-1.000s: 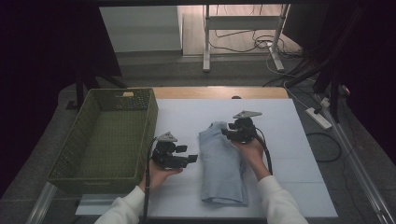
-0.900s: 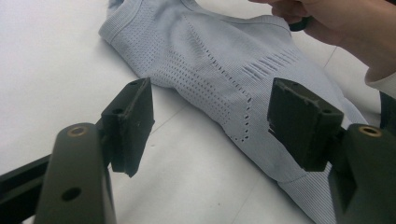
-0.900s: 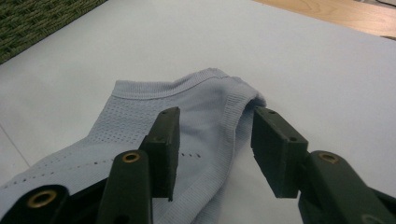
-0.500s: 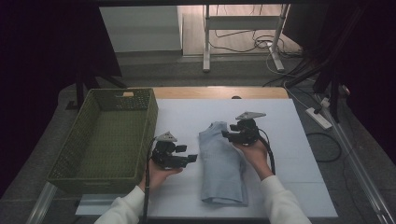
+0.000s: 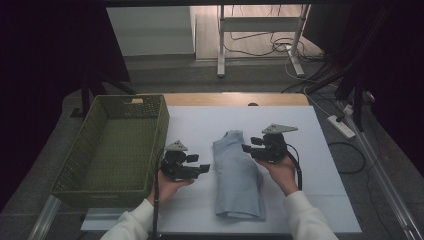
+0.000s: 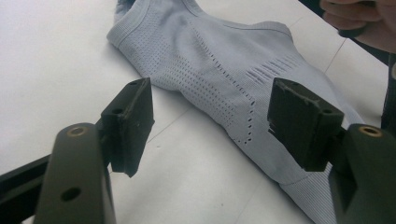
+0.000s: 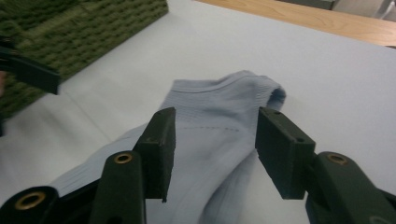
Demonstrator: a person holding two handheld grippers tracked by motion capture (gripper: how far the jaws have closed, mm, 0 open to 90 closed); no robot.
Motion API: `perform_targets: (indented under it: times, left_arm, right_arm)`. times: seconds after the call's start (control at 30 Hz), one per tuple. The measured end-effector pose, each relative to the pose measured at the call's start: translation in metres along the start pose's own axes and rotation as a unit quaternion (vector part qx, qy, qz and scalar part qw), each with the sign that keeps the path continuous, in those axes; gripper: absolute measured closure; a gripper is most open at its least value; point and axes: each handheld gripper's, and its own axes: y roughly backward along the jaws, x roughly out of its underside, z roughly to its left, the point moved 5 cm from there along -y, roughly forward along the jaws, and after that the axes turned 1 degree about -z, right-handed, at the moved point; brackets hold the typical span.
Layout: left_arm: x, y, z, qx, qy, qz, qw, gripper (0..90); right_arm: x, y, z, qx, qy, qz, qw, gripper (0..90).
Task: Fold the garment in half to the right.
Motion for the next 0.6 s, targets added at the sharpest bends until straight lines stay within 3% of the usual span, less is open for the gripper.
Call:
perform_targets:
  times: [0.1, 0.2, 0.27, 0.4, 0.53, 0.6]
  left_arm:
    - [0.001, -0.001, -0.001, 0.001, -0.001, 0.001, 1.0, 32.2]
    - [0.001, -0.001, -0.002, 0.001, -0.001, 0.0, 1.0, 32.1]
    - [0.0, 0.001, -0.002, 0.001, -0.001, -0.002, 1.0, 32.1]
    - [0.0, 0.003, -0.001, -0.001, 0.0, -0.005, 1.0, 32.1]
    - [0.001, 0.003, -0.001, -0.002, -0.001, -0.003, 1.0, 32.1]
    - [0.0, 0.002, -0.001, -0.002, -0.001, -0.003, 1.0, 31.9]
  right_arm:
    - [0.002, 0.007, 0.01, -0.013, 0.007, 0.005, 0.9999, 57.2]
    - [0.004, 0.014, 0.02, -0.031, 0.018, 0.005, 0.9993, 70.2]
    - [0.006, 0.017, 0.028, -0.042, 0.033, 0.004, 0.9986, 77.5]
    - [0.011, 0.018, 0.045, -0.054, 0.072, 0.026, 0.9956, 87.4]
    - [0.012, 0.013, 0.058, -0.072, 0.088, 0.029, 0.9931, 89.3]
    - [0.012, 0.008, 0.064, -0.08, 0.085, 0.033, 0.9926, 89.3]
